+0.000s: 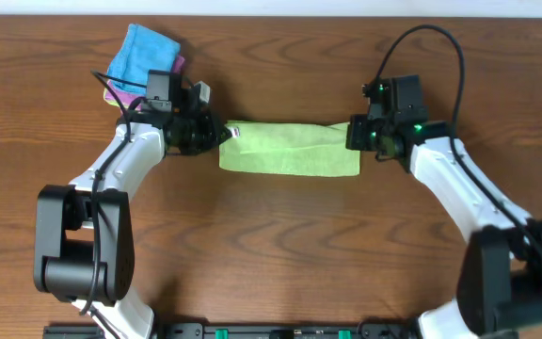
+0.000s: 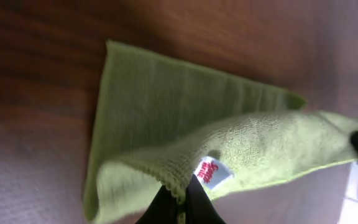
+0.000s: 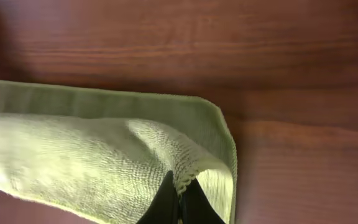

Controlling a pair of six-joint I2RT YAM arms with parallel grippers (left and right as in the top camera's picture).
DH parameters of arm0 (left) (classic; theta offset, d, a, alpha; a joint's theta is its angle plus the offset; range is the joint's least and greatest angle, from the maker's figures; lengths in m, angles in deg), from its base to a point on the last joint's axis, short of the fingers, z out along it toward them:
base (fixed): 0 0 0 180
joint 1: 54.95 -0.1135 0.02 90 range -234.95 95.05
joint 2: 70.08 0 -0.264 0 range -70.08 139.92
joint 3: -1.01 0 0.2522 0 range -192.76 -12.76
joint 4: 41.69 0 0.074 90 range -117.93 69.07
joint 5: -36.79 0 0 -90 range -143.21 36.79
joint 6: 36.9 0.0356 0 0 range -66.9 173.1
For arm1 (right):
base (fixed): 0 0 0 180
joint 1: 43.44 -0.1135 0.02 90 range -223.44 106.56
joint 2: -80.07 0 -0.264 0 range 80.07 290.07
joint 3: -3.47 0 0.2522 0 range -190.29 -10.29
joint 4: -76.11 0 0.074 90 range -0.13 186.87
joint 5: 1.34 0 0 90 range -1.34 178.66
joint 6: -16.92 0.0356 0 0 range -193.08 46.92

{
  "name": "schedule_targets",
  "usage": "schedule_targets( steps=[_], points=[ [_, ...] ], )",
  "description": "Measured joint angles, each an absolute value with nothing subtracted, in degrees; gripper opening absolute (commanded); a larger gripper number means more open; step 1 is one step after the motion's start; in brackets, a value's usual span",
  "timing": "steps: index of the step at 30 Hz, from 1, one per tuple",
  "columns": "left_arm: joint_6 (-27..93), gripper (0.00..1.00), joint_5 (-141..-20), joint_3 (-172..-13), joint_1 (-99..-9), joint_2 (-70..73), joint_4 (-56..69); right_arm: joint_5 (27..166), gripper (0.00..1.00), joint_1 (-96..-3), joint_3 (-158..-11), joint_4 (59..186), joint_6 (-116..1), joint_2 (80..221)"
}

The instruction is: Fold the cloth

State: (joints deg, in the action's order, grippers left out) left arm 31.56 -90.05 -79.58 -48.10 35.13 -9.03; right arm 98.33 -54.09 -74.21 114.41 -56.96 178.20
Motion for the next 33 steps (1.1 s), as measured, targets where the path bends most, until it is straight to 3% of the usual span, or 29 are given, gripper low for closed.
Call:
schedule_targets(
  steps=[26,28,29,30,31,33],
  points=[
    [30.6,0.06,-84.5,-79.6,-48.0,42.1,-20.5,95.7,0.01,-54.2,-74.2,109.3,-56.7,183.9],
    [30.6,0.19,-84.2,-79.6,-47.9,42.3,-20.6,95.5,0.08,-54.2,-74.2,109.1,-56.7,183.9],
    [30.8,0.30,-83.8,-79.6,-47.9,42.3,-20.7,95.2,0.18,-54.2,-74.2,109.0,-56.5,183.9],
    [30.3,0.45,-83.0,-79.6,-47.9,42.3,-20.9,94.8,0.36,-54.2,-74.2,109.1,-56.4,183.9],
    [30.4,0.52,-82.5,-79.6,-48.0,42.3,-20.8,94.3,0.46,-54.2,-74.2,109.1,-56.2,183.9],
    [30.3,0.64,-81.7,-79.6,-48.0,42.3,-20.9,93.8,0.54,-54.2,-74.2,109.1,-56.0,183.9]
  ],
)
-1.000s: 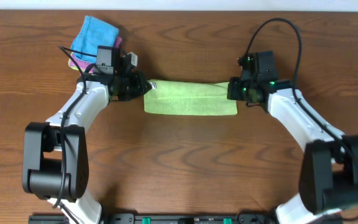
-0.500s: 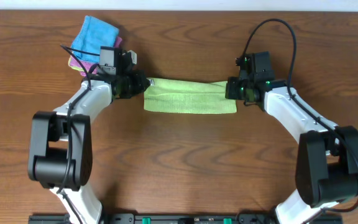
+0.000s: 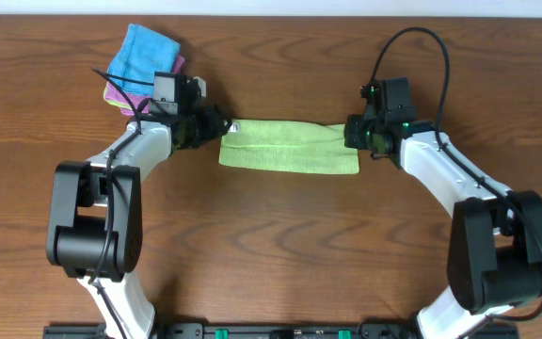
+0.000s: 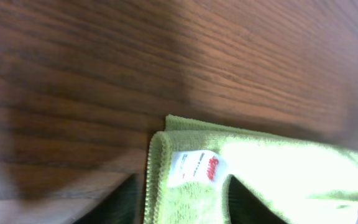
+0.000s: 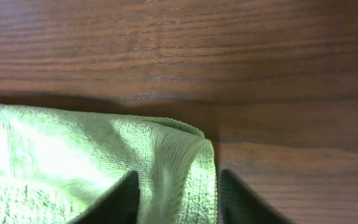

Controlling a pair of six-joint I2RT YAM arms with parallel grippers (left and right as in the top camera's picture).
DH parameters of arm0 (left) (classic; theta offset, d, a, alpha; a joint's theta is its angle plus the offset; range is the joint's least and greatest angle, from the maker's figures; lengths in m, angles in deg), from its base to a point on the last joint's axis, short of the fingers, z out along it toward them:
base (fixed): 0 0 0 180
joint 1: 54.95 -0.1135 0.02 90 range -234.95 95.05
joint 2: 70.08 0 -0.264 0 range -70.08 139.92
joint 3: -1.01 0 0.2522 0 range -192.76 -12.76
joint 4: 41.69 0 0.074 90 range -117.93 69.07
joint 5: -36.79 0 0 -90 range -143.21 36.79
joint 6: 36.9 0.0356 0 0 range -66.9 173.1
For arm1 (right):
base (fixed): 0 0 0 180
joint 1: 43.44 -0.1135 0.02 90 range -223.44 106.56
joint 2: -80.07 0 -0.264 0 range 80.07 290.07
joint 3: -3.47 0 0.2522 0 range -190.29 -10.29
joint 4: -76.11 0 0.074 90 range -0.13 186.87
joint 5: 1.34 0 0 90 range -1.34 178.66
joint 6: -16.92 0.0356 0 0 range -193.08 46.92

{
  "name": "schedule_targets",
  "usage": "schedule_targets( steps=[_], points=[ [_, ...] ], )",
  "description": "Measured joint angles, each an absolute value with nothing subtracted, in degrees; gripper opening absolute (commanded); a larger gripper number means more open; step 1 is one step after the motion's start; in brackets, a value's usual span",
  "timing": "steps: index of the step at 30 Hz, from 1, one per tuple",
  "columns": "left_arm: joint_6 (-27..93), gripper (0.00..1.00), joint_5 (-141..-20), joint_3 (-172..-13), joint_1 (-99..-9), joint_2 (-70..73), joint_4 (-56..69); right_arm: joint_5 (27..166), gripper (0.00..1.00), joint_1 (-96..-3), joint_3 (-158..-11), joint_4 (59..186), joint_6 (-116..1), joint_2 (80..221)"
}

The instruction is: Fold the cloth

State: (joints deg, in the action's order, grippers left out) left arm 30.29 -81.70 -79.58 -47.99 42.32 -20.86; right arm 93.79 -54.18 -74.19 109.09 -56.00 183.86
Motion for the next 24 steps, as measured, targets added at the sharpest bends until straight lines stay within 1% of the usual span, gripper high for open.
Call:
schedule_targets(
  steps=[1,2,3,5,6,8,9,10,12,13,19,22,24],
  points=[
    [30.1,0.73,-81.4,-79.6,-48.0,42.3,-20.9,93.6,0.56,-54.2,-74.2,109.1,-56.0,183.9],
    [30.3,0.77,-81.2,-79.6,-48.1,42.3,-20.9,93.5,0.57,-54.2,-74.2,109.3,-55.6,183.9],
    [30.3,0.79,-81.1,-79.6,-48.1,42.3,-20.9,93.4,0.61,-54.2,-74.2,109.7,-55.2,183.9],
    [30.3,0.80,-81.0,-79.6,-48.1,42.3,-20.8,93.2,0.64,-54.2,-74.2,110.6,-54.2,183.9],
    [30.3,0.80,-81.0,-79.6,-48.1,42.3,-20.7,93.0,0.67,-54.2,-74.2,111.0,-53.7,183.9],
    [30.2,0.80,-80.8,-79.6,-48.1,42.3,-20.3,93.0,0.69,-54.2,-74.2,111.8,-52.7,183.8],
    [30.2,0.75,-80.9,-79.6,-48.1,42.3,-19.9,93.0,0.71,-54.2,-74.2,112.5,-52.0,183.6],
    [30.3,0.54,-80.8,-79.9,-48.2,42.3,-18.9,92.9,0.76,-54.2,-74.2,113.1,-51.6,183.2],
    [30.2,0.10,-81.0,-80.4,-48.2,42.2,-18.2,92.9,0.81,-54.2,-74.2,114.3,-50.4,182.0],
    [30.2,0.06,-81.4,-80.7,-48.2,42.0,-18.1,92.9,0.81,-54.2,-74.2,114.9,-50.0,181.2],
    [29.7,0.06,-83.6,-82.7,-47.1,40.2,-18.0,93.4,0.85,-54.2,-74.2,119.1,-47.9,176.1],
    [29.1,0.06,-83.3,-83.0,-44.9,39.8,-17.8,94.6,0.87,-54.2,-74.2,120.4,-47.5,175.0],
    [29.0,0.06,-82.5,-83.0,-43.1,39.8,-17.6,95.3,0.91,-54.2,-74.2,121.1,-47.2,175.0]
  ],
)
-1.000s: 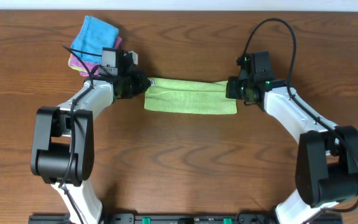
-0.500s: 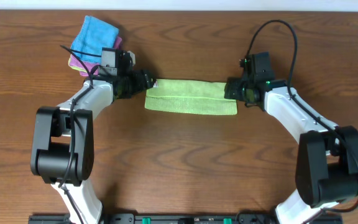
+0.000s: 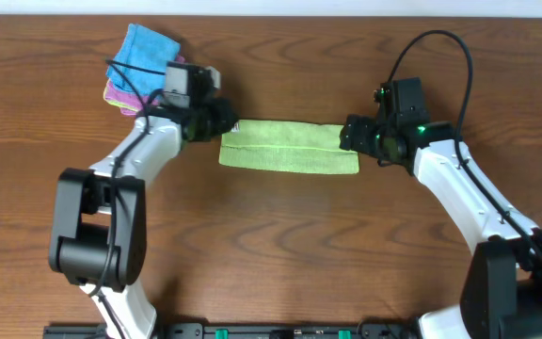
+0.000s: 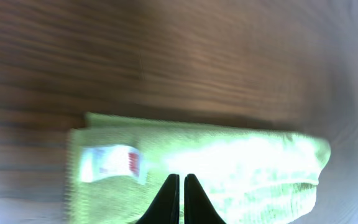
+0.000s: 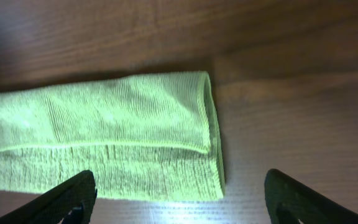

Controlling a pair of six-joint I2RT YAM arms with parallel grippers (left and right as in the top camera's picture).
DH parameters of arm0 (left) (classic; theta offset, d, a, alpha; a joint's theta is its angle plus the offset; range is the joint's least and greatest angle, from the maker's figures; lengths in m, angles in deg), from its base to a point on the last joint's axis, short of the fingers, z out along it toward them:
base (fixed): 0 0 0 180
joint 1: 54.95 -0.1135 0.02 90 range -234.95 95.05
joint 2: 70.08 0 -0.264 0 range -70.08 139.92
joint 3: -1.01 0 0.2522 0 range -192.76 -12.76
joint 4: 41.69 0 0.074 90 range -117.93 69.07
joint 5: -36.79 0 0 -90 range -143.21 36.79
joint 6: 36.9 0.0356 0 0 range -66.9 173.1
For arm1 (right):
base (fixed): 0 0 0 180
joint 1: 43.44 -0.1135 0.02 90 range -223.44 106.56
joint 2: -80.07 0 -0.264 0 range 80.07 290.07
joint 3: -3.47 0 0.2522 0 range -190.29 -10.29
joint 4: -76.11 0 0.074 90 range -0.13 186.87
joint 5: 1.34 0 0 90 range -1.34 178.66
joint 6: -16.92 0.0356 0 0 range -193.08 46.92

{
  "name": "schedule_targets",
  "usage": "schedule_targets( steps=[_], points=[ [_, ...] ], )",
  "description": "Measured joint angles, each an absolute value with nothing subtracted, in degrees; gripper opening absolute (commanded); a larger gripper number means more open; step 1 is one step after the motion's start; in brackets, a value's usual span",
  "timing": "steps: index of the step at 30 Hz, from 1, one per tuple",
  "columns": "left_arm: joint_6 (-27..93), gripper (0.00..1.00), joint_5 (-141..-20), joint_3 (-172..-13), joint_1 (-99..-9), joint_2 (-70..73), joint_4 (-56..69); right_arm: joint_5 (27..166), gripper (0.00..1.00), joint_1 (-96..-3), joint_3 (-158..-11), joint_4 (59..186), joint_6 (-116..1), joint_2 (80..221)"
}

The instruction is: Fold the cloth

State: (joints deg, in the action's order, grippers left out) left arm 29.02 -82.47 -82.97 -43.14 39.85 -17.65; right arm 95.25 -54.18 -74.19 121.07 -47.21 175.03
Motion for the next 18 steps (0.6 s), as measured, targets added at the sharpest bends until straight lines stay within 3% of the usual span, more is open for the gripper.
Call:
schedule_targets(
  steps=[9,18],
  points=[
    [28.9,0.06,-75.0,-83.0,-35.9,40.6,-17.4,96.6,0.93,-53.2,-74.2,120.6,-44.6,176.5],
    [28.9,0.06,-69.9,-83.0,-35.4,45.9,-17.0,97.7,0.92,-52.2,-74.2,118.3,-43.7,181.0]
  ],
)
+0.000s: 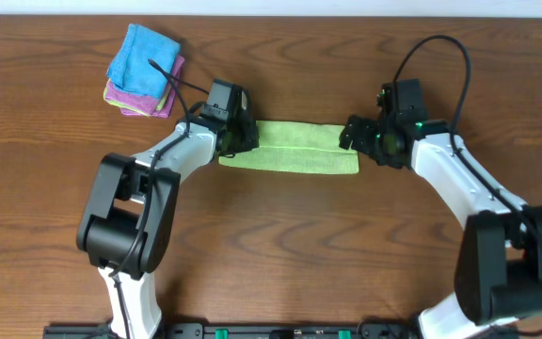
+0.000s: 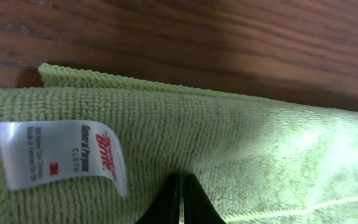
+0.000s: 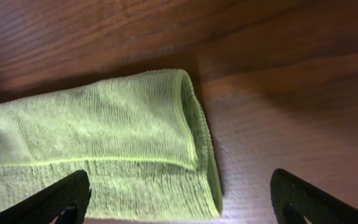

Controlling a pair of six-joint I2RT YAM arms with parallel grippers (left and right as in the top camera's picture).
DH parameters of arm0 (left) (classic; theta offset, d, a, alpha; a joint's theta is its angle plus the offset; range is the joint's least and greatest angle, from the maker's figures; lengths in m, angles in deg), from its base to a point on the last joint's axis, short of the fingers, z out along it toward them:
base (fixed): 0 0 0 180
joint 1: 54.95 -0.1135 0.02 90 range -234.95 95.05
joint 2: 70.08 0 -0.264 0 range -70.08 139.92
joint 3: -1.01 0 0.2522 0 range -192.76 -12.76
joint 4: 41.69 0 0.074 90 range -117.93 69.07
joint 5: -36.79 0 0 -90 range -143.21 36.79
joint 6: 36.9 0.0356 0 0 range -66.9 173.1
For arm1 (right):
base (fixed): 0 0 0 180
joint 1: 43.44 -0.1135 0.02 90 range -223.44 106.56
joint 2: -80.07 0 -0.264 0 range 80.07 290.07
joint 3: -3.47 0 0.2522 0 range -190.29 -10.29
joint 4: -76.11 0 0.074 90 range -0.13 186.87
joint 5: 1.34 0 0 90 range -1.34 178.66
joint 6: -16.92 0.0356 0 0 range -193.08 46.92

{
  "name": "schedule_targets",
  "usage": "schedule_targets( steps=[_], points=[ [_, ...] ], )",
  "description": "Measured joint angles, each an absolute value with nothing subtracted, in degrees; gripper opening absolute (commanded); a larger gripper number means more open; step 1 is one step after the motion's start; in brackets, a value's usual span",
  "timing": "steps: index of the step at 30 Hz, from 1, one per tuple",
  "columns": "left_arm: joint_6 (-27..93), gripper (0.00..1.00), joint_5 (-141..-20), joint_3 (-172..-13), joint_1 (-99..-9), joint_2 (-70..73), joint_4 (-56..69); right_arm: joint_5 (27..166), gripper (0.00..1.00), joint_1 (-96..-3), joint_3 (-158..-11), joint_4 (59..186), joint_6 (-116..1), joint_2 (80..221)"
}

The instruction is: Fold the cloth

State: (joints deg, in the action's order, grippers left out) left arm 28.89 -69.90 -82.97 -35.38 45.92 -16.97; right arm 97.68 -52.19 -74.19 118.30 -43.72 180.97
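Observation:
The green cloth (image 1: 290, 151) lies folded into a long narrow strip across the middle of the table. My left gripper (image 1: 241, 139) is shut, and its tips (image 2: 181, 183) rest on the strip's left end (image 2: 241, 143), just right of the white label (image 2: 58, 152). My right gripper (image 1: 351, 137) hovers over the strip's right end (image 3: 104, 137). It stands wide open (image 3: 182, 205), with the folded edge between and below its fingers (image 3: 67, 196).
A stack of folded blue, yellow and pink cloths (image 1: 144, 68) sits at the far left, behind my left arm. The wooden table (image 1: 280, 245) stretches bare in front of the strip. Cables loop above both wrists.
My left gripper, still shut, has gone from higher up by the strip's left end to right down on it, near the label. My right gripper stays open over the right end.
Both grippers were shut on the cloth's corners, carrying them over the lower layer. Then both were open with the cloth lying as a folded strip. After that the left one was shut above the strip and the right wide open. Now the left tips touch the left end.

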Motion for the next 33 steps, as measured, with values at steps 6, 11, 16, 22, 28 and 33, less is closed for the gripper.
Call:
schedule_targets(
  steps=[6,11,16,22,28,33],
  points=[
    [28.9,0.06,-68.9,-83.0,-35.3,46.0,-17.0,99.3,0.90,-52.2,-74.2,115.3,-42.9,184.3],
    [28.9,0.06,-68.7,-83.1,-35.3,46.0,-16.6,100.3,0.86,-52.2,-74.2,113.3,-41.5,186.4],
    [28.9,0.06,-68.6,-83.2,-35.3,46.0,-16.4,102.4,0.79,-52.2,-74.2,110.9,-40.2,188.9],
    [28.9,0.06,-68.7,-83.2,-35.3,46.0,-16.3,104.4,0.47,-52.7,-74.3,107.5,-38.4,190.4],
    [28.9,0.06,-68.7,-83.2,-35.3,46.0,-16.3,105.2,0.01,-54.2,-74.3,104.2,-38.6,192.6],
    [28.9,0.06,-68.7,-83.3,-35.3,46.0,-15.9,105.3,0.01,-54.3,-74.3,104.0,-39.3,192.1]
  ],
)
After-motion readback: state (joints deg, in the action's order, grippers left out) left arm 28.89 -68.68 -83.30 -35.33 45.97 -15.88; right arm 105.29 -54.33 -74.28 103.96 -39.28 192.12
